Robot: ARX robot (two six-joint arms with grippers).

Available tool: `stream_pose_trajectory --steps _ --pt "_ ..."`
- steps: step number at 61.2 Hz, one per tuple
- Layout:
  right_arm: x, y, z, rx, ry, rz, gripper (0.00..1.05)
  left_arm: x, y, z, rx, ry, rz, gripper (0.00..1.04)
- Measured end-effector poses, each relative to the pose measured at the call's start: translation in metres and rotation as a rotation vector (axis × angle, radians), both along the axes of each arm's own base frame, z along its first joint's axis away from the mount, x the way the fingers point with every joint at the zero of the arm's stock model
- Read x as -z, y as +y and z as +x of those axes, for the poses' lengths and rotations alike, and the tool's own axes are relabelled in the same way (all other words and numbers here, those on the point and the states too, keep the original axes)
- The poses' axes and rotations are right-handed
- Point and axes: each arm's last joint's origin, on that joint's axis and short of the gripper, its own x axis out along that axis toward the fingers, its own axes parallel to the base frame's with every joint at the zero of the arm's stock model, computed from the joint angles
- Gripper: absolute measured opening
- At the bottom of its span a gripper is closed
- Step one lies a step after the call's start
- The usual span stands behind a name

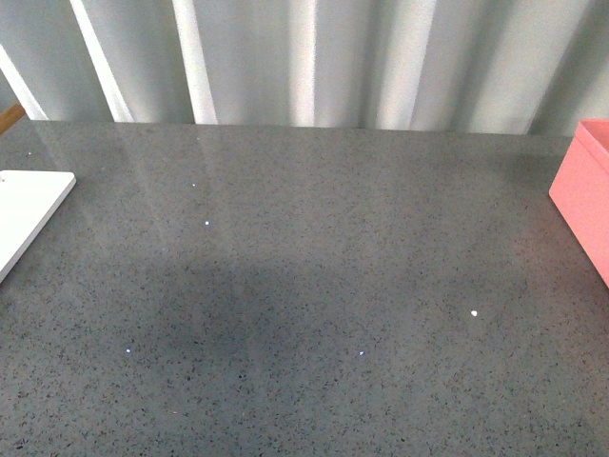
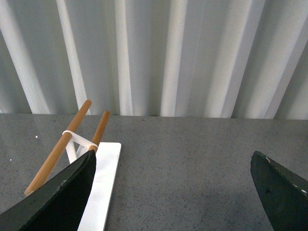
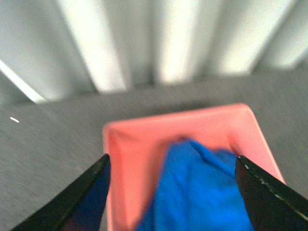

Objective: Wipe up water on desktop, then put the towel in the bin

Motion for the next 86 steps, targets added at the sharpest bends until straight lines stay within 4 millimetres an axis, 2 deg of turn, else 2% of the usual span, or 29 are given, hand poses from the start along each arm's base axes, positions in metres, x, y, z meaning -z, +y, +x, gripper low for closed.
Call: stream_pose_trajectory --steps 6,18,32,49,72,86 --pt "0.009 0.015 -0.026 -0.016 -0.12 -0.026 0.38 0.0 0.0 0.0 -0.002 0.0 0.0 0.98" --pt "0.042 0.032 -0.064 -0.011 -0.088 -0.021 0.03 0.0 0.0 0.0 -0.001 0.0 0.0 0.98" --pt "0.058 0.044 -0.097 -0.018 -0.096 -0.022 0.03 0.0 0.0 0.0 -0.001 0.0 0.0 0.98" --pt "0.072 0.06 -0.126 -0.022 -0.092 -0.022 0.03 0.0 0.0 0.0 -0.001 0.0 0.0 0.98" --pt "0.085 0.06 -0.152 -0.017 -0.107 -0.022 0.03 0.0 0.0 0.0 -0.001 0.0 0.0 0.98" --pt "0.082 0.06 -0.16 -0.014 -0.122 -0.019 0.03 0.0 0.0 0.0 -0.001 0.0 0.0 0.98"
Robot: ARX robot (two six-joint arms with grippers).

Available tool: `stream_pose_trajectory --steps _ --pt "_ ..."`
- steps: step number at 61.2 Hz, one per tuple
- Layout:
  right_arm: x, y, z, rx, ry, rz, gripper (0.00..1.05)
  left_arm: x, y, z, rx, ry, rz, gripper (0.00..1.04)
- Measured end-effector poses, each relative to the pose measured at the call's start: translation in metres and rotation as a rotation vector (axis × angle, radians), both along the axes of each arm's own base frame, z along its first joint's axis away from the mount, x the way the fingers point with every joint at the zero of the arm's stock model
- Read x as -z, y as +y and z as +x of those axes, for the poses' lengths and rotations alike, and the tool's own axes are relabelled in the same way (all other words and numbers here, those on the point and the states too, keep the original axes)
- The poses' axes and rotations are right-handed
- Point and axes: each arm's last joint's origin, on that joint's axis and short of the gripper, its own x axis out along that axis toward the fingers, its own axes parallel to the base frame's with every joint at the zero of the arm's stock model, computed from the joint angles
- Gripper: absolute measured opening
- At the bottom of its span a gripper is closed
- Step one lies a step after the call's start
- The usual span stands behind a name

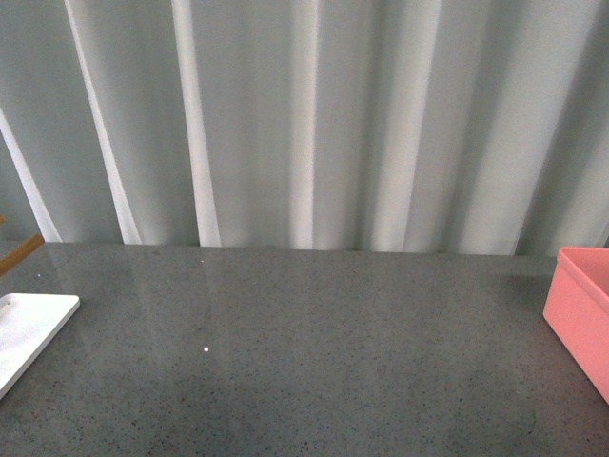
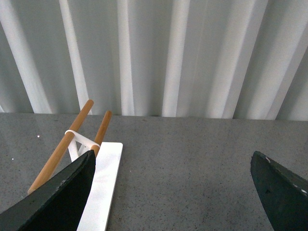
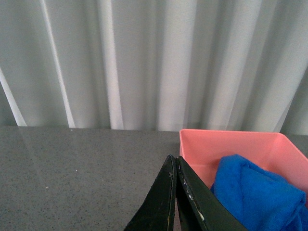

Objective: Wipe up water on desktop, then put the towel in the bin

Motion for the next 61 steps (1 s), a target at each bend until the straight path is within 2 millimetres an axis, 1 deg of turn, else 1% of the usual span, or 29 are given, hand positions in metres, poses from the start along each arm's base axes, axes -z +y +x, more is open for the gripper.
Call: stream_pose_trajectory --steps 18,51,56,61 --pt "-0.002 0.0 -0.013 0.004 -0.007 0.007 0.03 0.0 0.0 0.0 0.0 0.0 0.0 0.98" --pt "-0.002 0.0 -0.026 0.007 -0.009 0.012 0.03 0.0 0.0 0.0 0.0 0.0 0.0 0.98" --pt "0.003 0.0 -0.033 0.007 0.027 0.013 0.03 0.0 0.0 0.0 0.0 0.0 0.0 0.98" --pt "0.001 0.0 -0.037 0.01 -0.006 0.014 0.03 0.0 0.0 0.0 0.0 0.0 0.0 0.98"
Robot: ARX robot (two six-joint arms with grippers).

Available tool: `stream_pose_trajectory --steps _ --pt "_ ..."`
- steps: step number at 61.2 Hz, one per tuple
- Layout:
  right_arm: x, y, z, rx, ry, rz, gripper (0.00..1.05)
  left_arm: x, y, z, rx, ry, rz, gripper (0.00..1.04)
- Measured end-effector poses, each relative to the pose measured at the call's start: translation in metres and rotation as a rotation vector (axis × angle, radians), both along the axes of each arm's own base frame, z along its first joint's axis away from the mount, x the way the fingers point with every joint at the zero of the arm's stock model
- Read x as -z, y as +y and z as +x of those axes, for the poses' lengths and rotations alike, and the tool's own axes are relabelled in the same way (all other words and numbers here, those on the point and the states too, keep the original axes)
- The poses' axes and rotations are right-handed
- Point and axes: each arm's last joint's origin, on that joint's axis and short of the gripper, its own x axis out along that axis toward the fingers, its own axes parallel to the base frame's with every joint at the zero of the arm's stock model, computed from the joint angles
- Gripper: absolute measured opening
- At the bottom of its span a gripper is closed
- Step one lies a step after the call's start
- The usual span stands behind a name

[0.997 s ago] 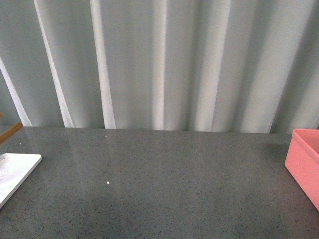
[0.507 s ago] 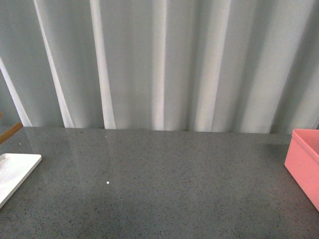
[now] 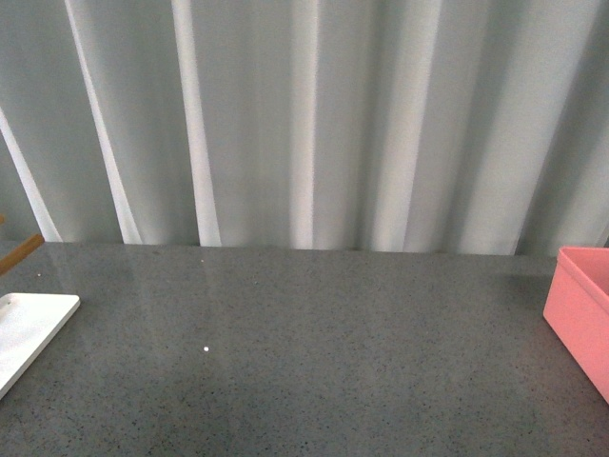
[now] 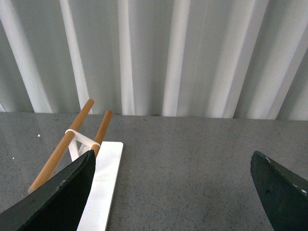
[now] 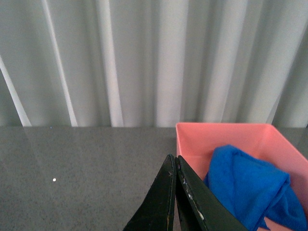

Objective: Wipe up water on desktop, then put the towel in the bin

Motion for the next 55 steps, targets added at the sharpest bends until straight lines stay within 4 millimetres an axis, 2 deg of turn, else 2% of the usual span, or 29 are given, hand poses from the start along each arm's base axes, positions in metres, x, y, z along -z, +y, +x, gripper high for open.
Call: stream_pose_trajectory --steps 11,40,42,55 --pt "0.0004 0.0 -0.0001 0.0 0.004 0.0 0.03 0.0 0.0 0.0 0.0 0.0 0.0 0.98" --pt "0.0004 0.0 -0.0001 0.0 0.004 0.0 0.96 0.0 0.0 0.0 0.0 0.0 0.0 0.98" --pt "0.0004 0.0 -0.0001 0.0 0.004 0.001 1.0 0.0 0.0 0.0 0.0 0.0 0.0 0.98" --pt "0.0004 0.0 -0.0001 0.0 0.004 0.001 0.98 0.0 0.0 0.0 0.0 0.0 0.0 0.98"
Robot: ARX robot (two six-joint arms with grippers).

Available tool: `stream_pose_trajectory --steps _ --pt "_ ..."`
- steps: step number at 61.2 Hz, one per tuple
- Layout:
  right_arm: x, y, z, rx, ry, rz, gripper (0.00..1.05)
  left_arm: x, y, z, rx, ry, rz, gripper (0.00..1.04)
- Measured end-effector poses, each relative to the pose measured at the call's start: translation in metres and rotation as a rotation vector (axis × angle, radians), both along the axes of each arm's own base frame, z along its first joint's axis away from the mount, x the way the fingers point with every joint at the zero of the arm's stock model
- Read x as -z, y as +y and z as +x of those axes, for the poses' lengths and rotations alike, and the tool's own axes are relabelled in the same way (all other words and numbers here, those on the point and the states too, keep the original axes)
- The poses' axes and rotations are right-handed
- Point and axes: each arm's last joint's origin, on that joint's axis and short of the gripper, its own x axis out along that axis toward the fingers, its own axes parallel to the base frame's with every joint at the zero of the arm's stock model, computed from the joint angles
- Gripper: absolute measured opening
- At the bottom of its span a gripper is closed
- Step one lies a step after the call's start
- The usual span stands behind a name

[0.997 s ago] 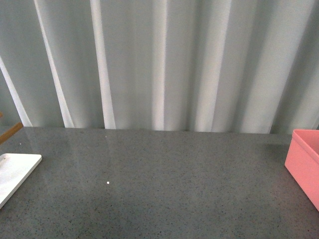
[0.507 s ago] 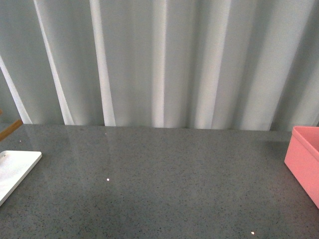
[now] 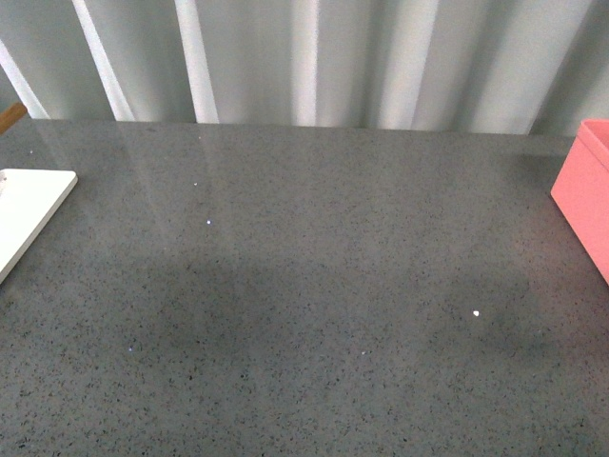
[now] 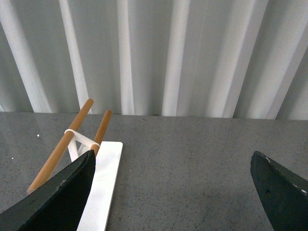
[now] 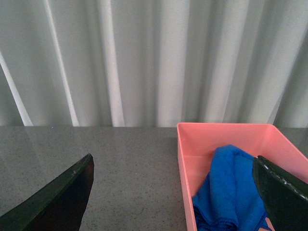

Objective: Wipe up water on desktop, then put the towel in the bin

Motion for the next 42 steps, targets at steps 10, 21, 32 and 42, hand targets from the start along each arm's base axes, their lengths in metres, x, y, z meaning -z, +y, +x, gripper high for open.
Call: stream_pose_trajectory --steps 10,21,32,42 --pt "0.0 0.0 0.0 0.0 0.0 0.0 0.98 0.0 0.0 0.0 0.0 0.0 0.0 0.98" --pt "0.0 0.0 0.0 0.0 0.0 0.0 0.98 0.0 0.0 0.0 0.0 0.0 0.0 0.98" --pt "0.0 0.0 0.0 0.0 0.0 0.0 0.98 0.0 0.0 0.0 0.0 0.0 0.0 0.98" --pt "0.0 0.0 0.0 0.0 0.0 0.0 0.98 0.0 0.0 0.0 0.0 0.0 0.0 0.98"
